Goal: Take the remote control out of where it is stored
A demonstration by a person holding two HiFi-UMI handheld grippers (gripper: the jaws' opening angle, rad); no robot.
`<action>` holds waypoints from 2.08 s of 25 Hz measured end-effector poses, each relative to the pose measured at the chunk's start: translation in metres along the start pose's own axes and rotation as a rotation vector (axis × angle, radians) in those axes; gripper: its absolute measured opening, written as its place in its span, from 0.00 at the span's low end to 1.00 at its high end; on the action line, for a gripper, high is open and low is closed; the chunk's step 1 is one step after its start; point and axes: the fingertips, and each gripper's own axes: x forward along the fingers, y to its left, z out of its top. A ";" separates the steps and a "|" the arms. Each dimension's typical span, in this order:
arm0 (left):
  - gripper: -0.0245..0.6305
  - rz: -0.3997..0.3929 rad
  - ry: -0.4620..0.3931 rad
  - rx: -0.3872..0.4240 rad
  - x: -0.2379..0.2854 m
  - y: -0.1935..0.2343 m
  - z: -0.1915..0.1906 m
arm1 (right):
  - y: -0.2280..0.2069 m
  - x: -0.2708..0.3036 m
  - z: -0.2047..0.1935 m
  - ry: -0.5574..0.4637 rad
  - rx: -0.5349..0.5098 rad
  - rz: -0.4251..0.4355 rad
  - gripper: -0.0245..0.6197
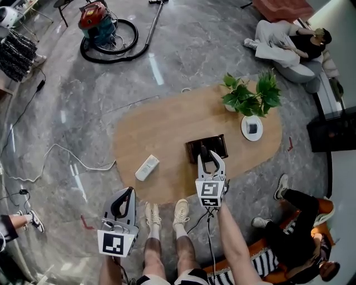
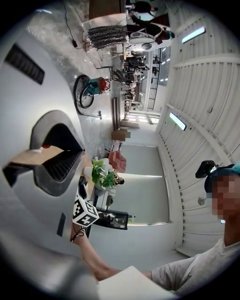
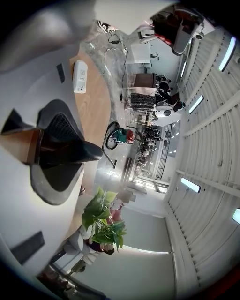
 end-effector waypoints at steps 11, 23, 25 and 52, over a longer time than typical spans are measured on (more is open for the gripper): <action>0.04 0.012 -0.009 0.004 -0.002 0.003 0.006 | -0.005 -0.002 -0.004 0.005 -0.038 -0.023 0.21; 0.04 0.009 -0.033 -0.003 -0.011 -0.009 0.023 | -0.016 -0.029 0.014 -0.037 -0.042 -0.009 0.20; 0.04 0.016 -0.025 -0.001 -0.016 -0.009 0.021 | -0.015 -0.037 0.024 -0.072 -0.060 -0.007 0.19; 0.04 0.108 -0.021 -0.059 -0.061 0.007 -0.017 | 0.134 -0.068 0.041 -0.197 -0.343 0.302 0.19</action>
